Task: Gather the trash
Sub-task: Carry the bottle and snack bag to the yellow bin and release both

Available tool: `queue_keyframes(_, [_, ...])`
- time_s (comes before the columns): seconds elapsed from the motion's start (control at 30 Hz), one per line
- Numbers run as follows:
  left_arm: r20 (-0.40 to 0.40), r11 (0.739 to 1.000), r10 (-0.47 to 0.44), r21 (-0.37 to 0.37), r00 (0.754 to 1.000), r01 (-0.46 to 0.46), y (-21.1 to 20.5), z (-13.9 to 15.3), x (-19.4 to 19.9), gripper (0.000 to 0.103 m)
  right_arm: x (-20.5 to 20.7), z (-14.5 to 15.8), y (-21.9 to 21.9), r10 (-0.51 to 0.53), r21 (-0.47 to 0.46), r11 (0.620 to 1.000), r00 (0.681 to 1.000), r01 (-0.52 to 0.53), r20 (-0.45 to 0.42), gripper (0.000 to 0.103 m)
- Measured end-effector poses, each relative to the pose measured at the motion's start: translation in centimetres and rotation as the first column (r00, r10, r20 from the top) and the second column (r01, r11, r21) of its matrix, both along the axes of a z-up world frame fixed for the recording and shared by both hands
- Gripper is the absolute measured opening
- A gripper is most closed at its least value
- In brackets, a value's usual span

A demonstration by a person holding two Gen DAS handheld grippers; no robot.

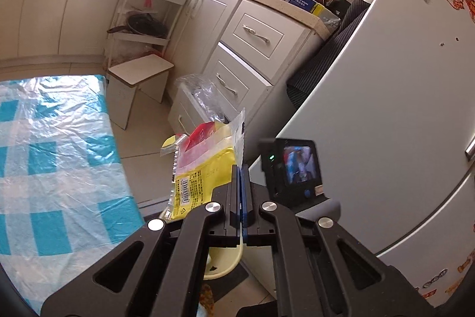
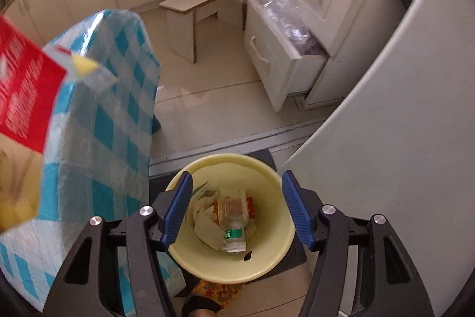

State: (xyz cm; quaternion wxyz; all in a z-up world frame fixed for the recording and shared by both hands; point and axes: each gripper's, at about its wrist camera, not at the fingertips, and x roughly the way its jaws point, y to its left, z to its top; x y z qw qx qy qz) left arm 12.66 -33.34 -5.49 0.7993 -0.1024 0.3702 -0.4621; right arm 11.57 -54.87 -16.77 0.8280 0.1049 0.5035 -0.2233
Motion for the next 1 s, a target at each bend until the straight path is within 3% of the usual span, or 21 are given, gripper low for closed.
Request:
queue_keyframes(0.1, [-0.082,1.0,-0.004,-0.001,0.997,0.004,-1.7,-2.5,0.5,0.001,-2.3,3.7,-1.3,-0.085,-0.016,0.996,0.982,0.089,0.17,0.072])
queue_keyframes(0.2, [-0.146,1.0,-0.002,0.026,0.989,0.006,-4.0,-5.2,0.8,0.001,-4.9,7.7,-1.3,-0.118,-0.04,0.989,0.92,0.143,0.374,0.083])
queue_keyframes(0.27, [-0.179,0.999,-0.005,0.048,0.984,0.013,-5.6,-6.9,0.9,0.001,-6.1,9.5,-1.2,-0.123,-0.047,0.986,0.875,0.163,0.468,0.085])
queue_keyframes(0.4, [-0.229,0.994,-0.01,0.104,0.973,0.035,-9.2,-10.1,1.0,0.001,-6.6,10.3,-2.4,-0.164,0.05,0.985,0.825,0.164,0.541,0.085])
queue_keyframes(0.6, [-0.302,0.98,0.027,0.195,0.953,0.034,-12.3,-14.0,1.6,0.002,-6.3,9.7,-3.5,-0.209,0.162,0.976,0.811,0.142,0.547,0.085])
queue_keyframes(0.67, [-0.315,0.974,0.048,0.224,0.948,0.025,-12.6,-14.7,1.6,0.01,-6.4,9.8,-3.3,-0.21,0.165,0.976,0.809,0.141,0.549,0.085])
queue_keyframes(0.8, [-0.289,0.961,0.111,0.274,0.951,-0.029,-11.8,-14.6,1.5,0.05,-6.3,9.9,-3.4,-0.217,0.17,0.975,0.808,0.147,0.548,0.085])
queue_keyframes(0.9, [-0.225,0.951,0.131,0.302,0.966,-0.059,-10.9,-13.2,0.9,0.065,-6.5,9.9,-3.4,-0.226,0.166,0.973,0.807,0.16,0.546,0.085])
queue_keyframes(1.0, [-0.102,0.932,0.129,0.351,0.986,-0.086,-9.7,-11.0,-0.4,0.084,-6.5,10.1,-3.3,-0.233,0.156,0.972,0.808,0.176,0.541,0.089])
